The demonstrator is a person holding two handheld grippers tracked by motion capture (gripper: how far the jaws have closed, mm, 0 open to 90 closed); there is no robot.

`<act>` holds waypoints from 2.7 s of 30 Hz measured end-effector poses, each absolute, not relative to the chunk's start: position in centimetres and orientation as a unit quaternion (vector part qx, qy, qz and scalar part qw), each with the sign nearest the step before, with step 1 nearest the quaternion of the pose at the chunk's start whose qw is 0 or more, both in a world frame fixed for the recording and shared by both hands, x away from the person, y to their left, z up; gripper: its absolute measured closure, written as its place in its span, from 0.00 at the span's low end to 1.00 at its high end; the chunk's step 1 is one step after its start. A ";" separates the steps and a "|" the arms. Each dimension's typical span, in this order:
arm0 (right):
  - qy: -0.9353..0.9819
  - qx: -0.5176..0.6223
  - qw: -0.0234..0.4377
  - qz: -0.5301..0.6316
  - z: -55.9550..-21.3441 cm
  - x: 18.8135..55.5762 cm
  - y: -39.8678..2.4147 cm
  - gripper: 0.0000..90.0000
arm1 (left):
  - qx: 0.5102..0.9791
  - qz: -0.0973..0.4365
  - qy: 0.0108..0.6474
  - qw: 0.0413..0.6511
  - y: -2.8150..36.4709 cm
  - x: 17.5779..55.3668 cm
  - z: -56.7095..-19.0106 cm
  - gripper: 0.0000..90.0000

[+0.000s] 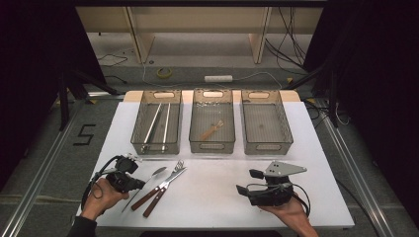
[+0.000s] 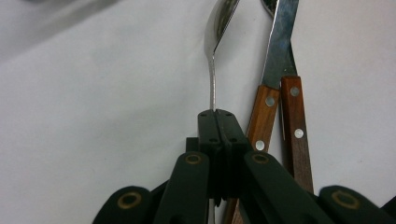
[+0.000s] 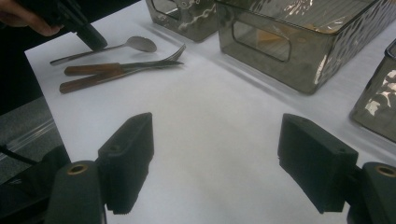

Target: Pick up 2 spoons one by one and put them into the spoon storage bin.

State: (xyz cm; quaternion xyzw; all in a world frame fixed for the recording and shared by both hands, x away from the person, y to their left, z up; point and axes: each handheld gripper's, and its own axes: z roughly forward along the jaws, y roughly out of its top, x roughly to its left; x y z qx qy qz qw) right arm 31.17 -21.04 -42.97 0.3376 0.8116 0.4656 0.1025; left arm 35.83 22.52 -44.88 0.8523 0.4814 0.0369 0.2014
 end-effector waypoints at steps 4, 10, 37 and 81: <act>0.812 0.337 0.102 0.465 -43.0 31.1 -21.0 0.31 | 0.855 0.032 0.482 0.190 22.4 35.9 -45.5 0.99; 0.812 0.337 0.103 0.465 -43.0 31.1 -21.0 0.31 | 0.852 0.036 0.488 0.187 22.3 36.0 -45.6 0.99; 0.812 0.337 0.103 0.466 -42.9 31.1 -21.0 0.31 | 0.863 0.052 0.470 0.180 21.5 35.8 -45.5 0.99; 0.805 0.341 0.105 0.474 -42.8 31.1 -21.3 0.31 | 0.849 0.106 0.404 0.324 13.5 41.6 -37.1 0.99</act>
